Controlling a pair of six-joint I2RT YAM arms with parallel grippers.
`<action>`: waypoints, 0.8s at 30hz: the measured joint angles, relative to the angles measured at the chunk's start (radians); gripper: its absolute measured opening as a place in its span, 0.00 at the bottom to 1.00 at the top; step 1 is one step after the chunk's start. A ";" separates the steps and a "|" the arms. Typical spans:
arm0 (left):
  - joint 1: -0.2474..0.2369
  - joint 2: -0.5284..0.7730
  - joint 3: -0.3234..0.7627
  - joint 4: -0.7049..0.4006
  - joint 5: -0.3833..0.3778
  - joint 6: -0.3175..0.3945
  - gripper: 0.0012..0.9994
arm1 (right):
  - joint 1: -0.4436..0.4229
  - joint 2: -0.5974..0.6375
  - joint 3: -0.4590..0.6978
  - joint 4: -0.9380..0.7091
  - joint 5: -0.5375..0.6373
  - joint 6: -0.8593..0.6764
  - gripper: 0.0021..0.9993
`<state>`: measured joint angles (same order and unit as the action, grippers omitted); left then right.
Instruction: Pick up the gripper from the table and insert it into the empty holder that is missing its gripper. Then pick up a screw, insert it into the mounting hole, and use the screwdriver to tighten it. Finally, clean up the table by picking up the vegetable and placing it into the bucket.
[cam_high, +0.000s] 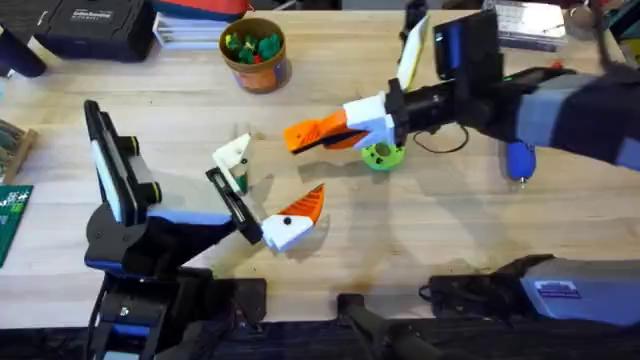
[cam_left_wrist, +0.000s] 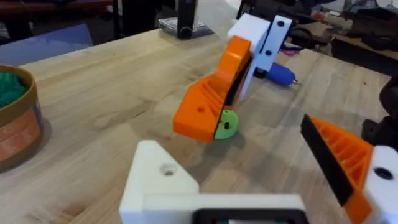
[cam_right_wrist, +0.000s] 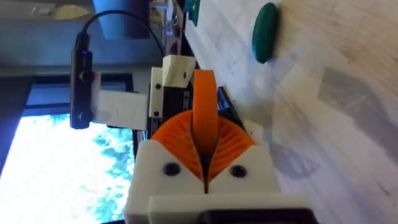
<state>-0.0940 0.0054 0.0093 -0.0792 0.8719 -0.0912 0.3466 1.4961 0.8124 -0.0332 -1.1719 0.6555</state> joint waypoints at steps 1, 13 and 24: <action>0.000 0.000 0.000 0.000 0.000 0.000 0.99 | 0.005 0.015 0.000 0.013 -0.022 0.015 0.01; 0.000 0.000 0.000 0.000 0.000 0.000 0.99 | 0.053 0.082 0.000 0.206 -0.158 0.181 0.01; 0.000 0.000 0.000 -0.004 0.041 0.000 0.99 | 0.113 0.135 0.000 0.284 -0.176 0.288 0.01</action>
<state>-0.0940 0.0052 0.0093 -0.0830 0.9129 -0.0910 0.4598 1.6310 0.8120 0.2508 -1.3483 0.9439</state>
